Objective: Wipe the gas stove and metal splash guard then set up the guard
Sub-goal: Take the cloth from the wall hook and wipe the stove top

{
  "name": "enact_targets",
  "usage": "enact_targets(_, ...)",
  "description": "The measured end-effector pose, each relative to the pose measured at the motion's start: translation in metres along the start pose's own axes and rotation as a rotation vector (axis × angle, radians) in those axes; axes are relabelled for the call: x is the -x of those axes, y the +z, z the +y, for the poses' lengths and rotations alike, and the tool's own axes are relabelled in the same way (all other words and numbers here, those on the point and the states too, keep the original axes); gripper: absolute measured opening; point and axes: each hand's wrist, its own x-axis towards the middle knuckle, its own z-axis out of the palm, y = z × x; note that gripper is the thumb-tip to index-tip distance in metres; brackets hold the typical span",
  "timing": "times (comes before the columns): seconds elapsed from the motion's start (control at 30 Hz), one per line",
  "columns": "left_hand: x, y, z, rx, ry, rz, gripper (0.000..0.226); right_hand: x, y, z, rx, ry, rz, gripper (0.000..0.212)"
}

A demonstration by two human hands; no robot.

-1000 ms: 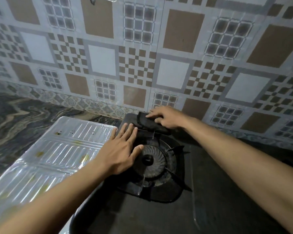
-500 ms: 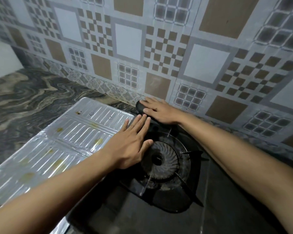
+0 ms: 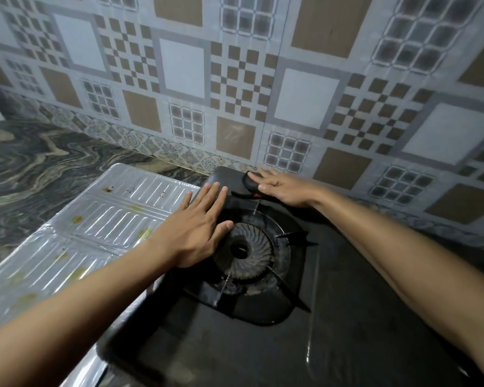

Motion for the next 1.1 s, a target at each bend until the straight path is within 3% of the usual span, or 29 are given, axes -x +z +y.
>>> enact_targets(0.23, -0.01, -0.005, 0.015, -0.072, -0.087, -0.003, 0.088, 0.057, 0.019, 0.018, -0.036, 0.158, 0.126, 0.049)
enact_targets(0.4, -0.043, -0.009, 0.048, 0.008, 0.042, 0.011, 0.088, 0.086, 0.028, 0.004, -0.052, 0.286, 0.276, 0.047)
enact_targets(0.6, -0.07, -0.002, 0.081, 0.001, 0.141, -0.032, 0.089, 0.116, 0.037, 0.019, 0.016, 0.43, 0.27, 0.055)
enact_targets(0.73, -0.08, 0.003, 0.09, 0.025, 0.116, -0.069, 0.092, 0.137, 0.036, 0.029, 0.016, 0.547, 0.287, 0.057)
enact_targets(0.87, -0.084, 0.005, 0.086, -0.019, 0.116, -0.085, 0.1, 0.136, 0.034, 0.028, 0.152, 0.514, 0.354, 0.055)
enact_targets(1.1, -0.081, 0.003, 0.083, -0.069, 0.116, -0.097, 0.104, 0.146, 0.045, 0.035, -0.023, 0.476, 0.447, 0.043)
